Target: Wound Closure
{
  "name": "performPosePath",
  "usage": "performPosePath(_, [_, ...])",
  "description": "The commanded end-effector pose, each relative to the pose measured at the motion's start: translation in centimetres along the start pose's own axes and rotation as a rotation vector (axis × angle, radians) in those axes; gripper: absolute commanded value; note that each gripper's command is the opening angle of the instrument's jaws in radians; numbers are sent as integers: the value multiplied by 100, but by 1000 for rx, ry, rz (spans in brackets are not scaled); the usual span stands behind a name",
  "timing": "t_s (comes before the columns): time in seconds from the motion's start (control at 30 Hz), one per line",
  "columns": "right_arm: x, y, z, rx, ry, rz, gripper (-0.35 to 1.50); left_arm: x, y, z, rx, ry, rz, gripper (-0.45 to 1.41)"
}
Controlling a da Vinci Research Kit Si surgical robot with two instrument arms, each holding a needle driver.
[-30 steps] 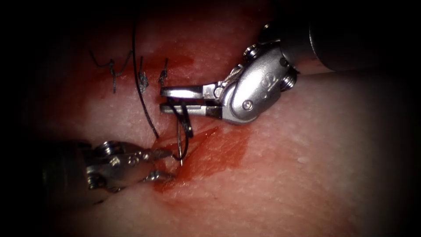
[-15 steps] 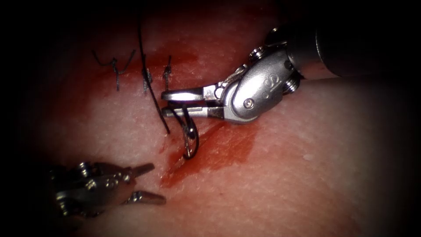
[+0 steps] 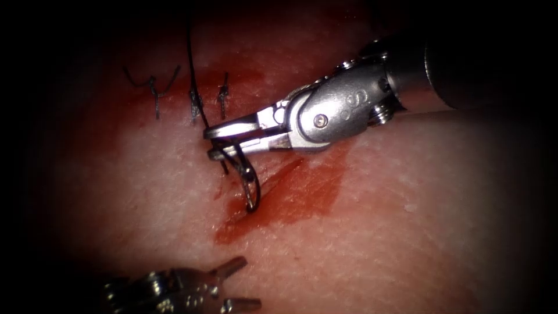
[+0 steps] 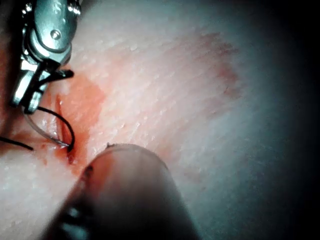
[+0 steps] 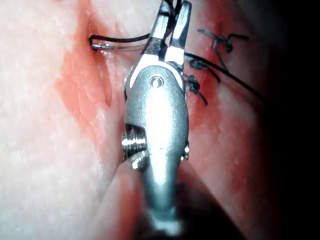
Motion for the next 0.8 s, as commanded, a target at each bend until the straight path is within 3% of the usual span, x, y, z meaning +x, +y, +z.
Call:
performPosePath(0.03, [-8,-3,11,6,4,17,-35,2,9,11,-11,8,-1,57])
performPosePath(0.27, [-9,1,11,28,10,75,-35,8,23,30,-25,25,12,51])
performPosePath(0.57, [-12,13,7,42,21,121,-35,-20,14,59,-50,-1,36,51])
performPosePath(0.8, [-12,18,10,55,34,148,-35,-34,13,61,-62,-20,31,51])
